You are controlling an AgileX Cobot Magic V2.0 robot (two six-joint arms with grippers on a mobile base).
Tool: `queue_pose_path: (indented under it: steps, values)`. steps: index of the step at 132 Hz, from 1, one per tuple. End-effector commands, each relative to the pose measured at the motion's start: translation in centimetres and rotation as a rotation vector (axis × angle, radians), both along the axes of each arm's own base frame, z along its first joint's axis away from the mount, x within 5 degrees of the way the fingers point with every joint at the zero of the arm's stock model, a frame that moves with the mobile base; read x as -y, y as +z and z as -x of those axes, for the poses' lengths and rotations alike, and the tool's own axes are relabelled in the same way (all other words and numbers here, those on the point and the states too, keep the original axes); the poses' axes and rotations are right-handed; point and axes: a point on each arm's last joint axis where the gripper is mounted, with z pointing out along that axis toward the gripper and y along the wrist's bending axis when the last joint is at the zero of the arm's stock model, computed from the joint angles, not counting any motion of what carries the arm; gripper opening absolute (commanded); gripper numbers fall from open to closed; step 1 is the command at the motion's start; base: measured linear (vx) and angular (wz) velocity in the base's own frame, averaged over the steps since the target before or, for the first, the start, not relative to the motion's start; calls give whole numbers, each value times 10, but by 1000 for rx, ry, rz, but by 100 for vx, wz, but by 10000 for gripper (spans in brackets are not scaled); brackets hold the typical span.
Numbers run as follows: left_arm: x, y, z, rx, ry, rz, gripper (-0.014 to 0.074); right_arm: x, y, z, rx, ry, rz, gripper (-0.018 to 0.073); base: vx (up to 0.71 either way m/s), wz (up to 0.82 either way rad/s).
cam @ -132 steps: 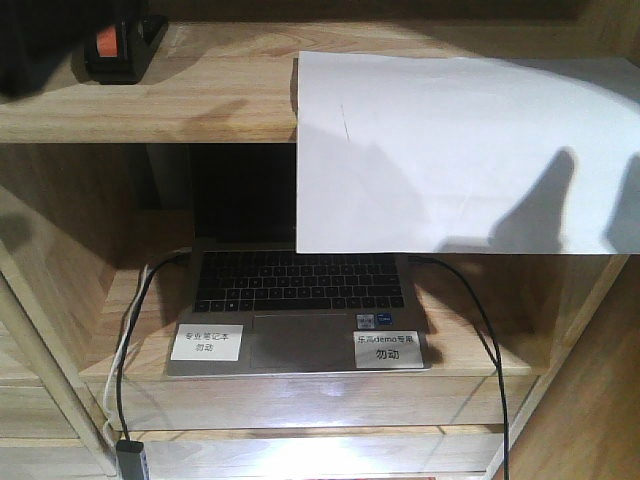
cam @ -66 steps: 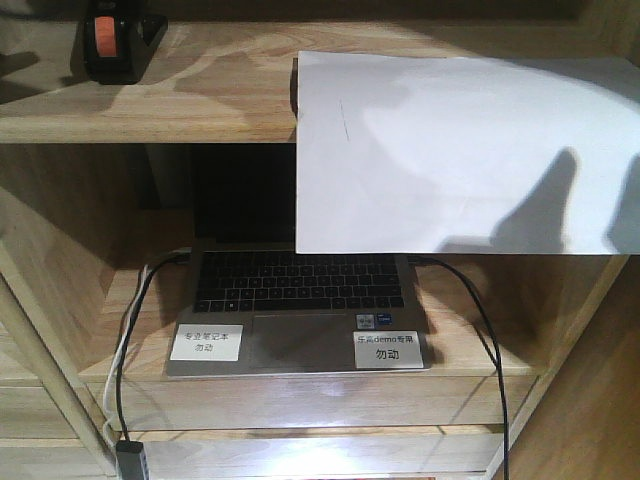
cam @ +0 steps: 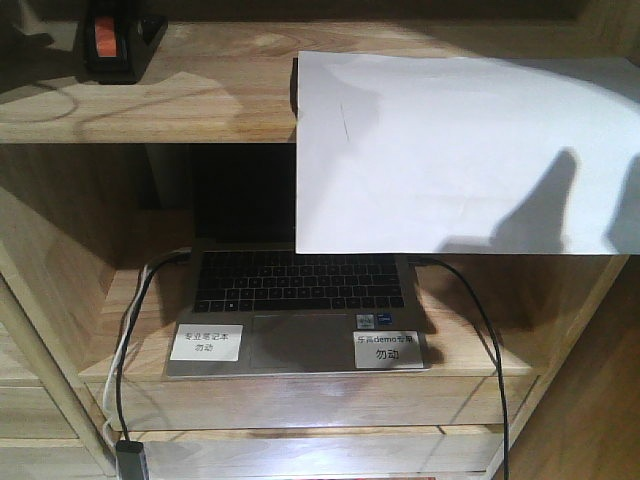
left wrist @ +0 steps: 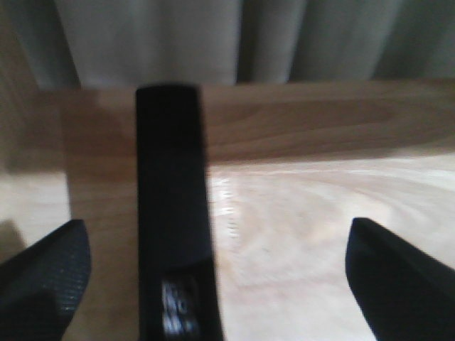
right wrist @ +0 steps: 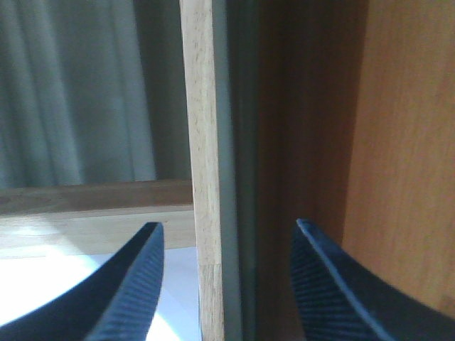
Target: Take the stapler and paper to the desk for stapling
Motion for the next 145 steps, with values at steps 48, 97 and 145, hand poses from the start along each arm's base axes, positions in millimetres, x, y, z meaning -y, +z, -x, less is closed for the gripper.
queue_pose_path:
  steps: [48, 97, 145]
  values:
    - [-11, 2, -17, 54, -19, 36, 631, 0, 14, 2, 91, -5, 21, 378, 0, 0]
    - [-9, 4, -18, 79, -30, 50, 517, 0, 14, 2, 91, -5, 21, 378, 0, 0]
    - [-10, 6, -20, 101, -35, 71, 48, 0, 14, 2, 91, -5, 21, 378, 0, 0]
